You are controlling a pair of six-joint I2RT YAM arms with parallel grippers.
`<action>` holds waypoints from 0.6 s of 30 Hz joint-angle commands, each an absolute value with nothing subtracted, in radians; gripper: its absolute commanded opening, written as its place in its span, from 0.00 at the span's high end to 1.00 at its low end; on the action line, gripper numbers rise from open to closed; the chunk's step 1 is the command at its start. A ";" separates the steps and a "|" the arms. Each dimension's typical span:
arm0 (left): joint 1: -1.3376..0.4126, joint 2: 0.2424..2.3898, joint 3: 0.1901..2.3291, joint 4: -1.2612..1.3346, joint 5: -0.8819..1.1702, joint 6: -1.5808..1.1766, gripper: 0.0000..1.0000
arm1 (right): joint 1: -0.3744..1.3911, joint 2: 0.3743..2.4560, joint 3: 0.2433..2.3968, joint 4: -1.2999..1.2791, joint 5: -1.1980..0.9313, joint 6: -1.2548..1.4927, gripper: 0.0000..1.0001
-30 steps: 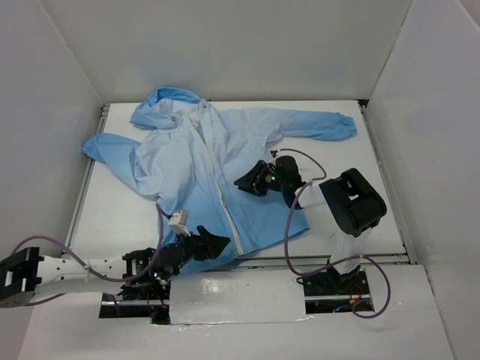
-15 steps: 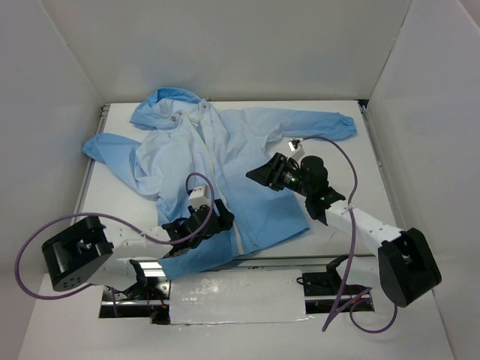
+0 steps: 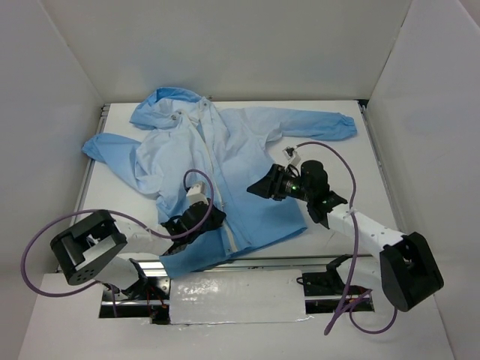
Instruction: Zip up the jacket
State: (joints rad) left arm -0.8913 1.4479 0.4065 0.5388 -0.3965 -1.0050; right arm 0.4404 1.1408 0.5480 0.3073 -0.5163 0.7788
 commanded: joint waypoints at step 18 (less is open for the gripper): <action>-0.724 1.522 0.184 1.341 0.109 -0.811 1.00 | 0.462 1.804 0.726 0.854 -0.917 0.821 0.41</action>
